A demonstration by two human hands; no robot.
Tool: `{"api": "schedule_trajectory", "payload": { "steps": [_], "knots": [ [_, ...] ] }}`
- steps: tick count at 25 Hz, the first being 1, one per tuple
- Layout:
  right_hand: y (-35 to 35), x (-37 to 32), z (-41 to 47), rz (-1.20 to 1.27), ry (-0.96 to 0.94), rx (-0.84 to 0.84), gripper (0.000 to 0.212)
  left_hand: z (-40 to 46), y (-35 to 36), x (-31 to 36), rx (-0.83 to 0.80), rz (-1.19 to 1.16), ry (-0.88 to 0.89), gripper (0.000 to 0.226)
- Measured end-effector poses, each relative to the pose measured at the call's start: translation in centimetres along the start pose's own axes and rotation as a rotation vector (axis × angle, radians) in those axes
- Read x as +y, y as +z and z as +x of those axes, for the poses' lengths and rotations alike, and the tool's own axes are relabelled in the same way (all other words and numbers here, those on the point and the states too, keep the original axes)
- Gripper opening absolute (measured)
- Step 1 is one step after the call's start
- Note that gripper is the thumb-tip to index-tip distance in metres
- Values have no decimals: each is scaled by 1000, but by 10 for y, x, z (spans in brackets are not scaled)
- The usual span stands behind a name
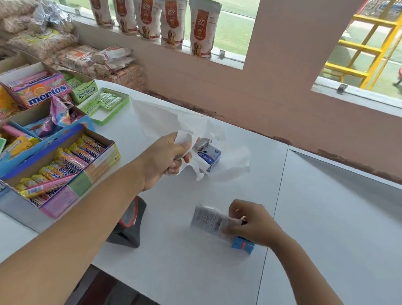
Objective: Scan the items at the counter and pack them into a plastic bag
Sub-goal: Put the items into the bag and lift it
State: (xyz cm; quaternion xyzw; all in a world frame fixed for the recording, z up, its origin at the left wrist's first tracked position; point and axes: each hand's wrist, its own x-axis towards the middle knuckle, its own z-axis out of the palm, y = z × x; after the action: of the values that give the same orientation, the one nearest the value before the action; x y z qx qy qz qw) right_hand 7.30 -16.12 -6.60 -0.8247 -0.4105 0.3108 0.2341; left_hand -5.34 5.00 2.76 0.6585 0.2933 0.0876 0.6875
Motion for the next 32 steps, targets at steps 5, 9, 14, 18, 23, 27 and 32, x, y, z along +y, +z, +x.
{"api": "schedule_trajectory", "payload": {
  "steps": [5, 9, 14, 18, 23, 27, 32],
  "knots": [
    [-54, -12, -1, 745, 123, 150, 26, -7, 0, -4, 33, 20, 29, 16],
    [-40, -71, 68, 900, 181, 149, 25, -6, 4, -1, 26, 17, 39, 28],
    [-25, -106, 111, 1029, 130, 223, 14, -1, 2, 10, 7, 5, 70, 23],
    [-19, -56, 85, 234, 288, 876, 37, 5, -4, 12, 24, -67, 84, 33],
    [-33, -30, 89, 762, 602, 324, 28, 16, 0, 27, -4, -117, 112, 34],
    [-79, -59, 102, 1265, 341, 450, 8, 28, -11, 65, -19, -200, 137, 19],
    [-170, -120, 114, 1427, -122, 519, 5, 63, -40, 160, -6, -450, 274, 13]
  ]
}}
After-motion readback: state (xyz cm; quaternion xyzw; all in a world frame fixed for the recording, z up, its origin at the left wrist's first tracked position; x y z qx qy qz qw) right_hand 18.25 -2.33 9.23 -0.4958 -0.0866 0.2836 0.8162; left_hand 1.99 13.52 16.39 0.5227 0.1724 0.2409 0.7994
